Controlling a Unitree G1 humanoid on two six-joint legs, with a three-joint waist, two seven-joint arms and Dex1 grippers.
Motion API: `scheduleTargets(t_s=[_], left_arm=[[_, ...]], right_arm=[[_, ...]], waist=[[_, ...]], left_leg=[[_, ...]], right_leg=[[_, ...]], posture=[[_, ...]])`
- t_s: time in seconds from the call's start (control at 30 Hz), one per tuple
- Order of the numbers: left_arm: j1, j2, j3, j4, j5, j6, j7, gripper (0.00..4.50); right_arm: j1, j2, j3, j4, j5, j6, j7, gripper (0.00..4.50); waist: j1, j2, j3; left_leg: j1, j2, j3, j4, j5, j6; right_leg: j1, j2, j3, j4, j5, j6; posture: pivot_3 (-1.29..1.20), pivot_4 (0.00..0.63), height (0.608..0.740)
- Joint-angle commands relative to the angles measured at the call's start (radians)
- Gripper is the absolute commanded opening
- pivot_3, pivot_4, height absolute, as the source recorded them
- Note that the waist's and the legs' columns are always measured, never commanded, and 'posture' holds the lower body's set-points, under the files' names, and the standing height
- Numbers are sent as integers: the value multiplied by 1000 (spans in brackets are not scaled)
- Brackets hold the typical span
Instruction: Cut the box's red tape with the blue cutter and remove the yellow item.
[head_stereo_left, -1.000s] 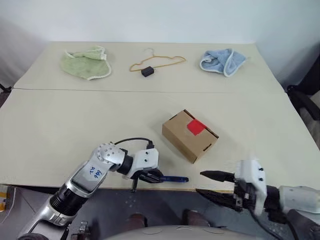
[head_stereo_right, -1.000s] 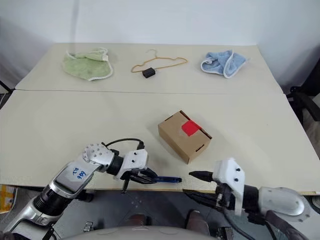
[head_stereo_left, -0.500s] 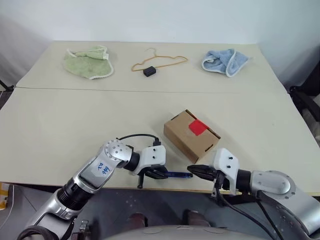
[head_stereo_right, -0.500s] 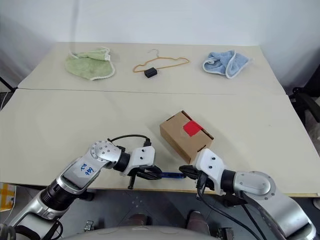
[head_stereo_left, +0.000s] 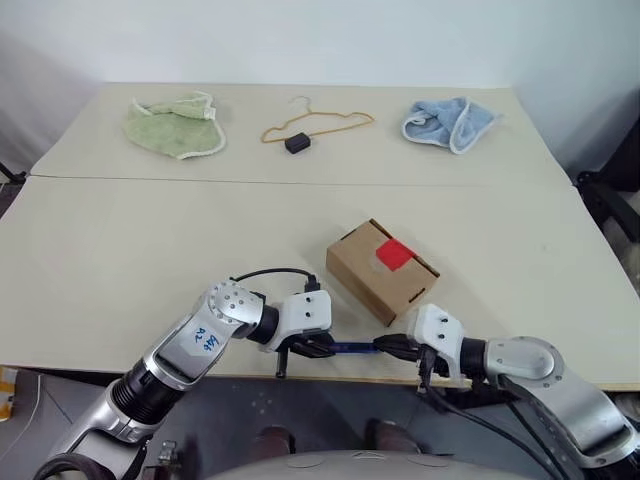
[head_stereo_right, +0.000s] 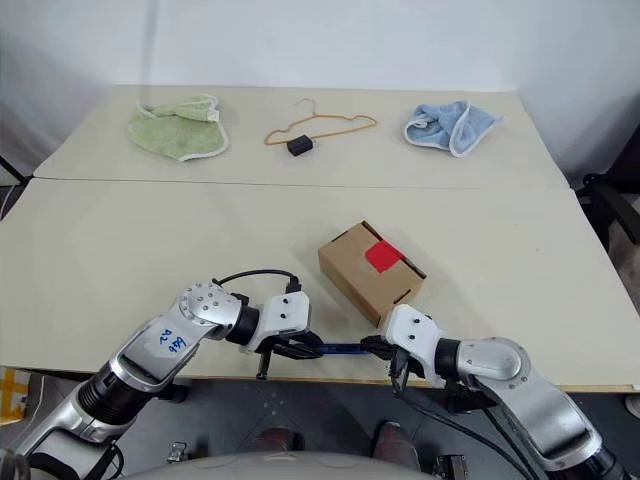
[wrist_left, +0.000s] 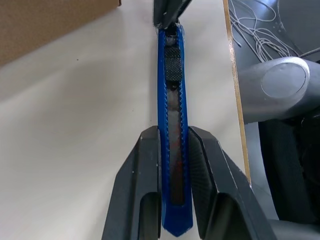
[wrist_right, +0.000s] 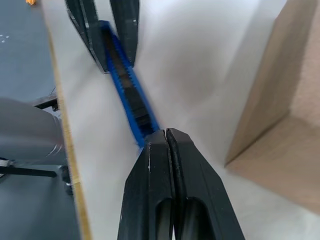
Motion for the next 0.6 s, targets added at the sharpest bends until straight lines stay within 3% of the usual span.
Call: scheduleTargets(t_s=[0.03,0.4,0.6], left_arm=[[-15,4,-4,9,8,7,20,423],[-33,-12,-10,26,9,-1,26,423],[-30,-13,-10,29,10,-4,27,423]], right_arm=[[-15,28,44,4,-22,-9,16,49],[-39,107,112,13,-82,18,3,49],[-24,97,58,3,-68,1,28,49]], waist=[[0,0,0],[1,0,0],[3,0,0]], left_leg=[[0,0,0,0,0,0],[0,0,0,0,0,0],[0,0,0,0,0,0]], right_leg=[[0,0,0,0,0,0],[0,0,0,0,0,0],[0,0,0,1,0,0]], posture=[[0,150,740],[0,150,740],[0,150,740]])
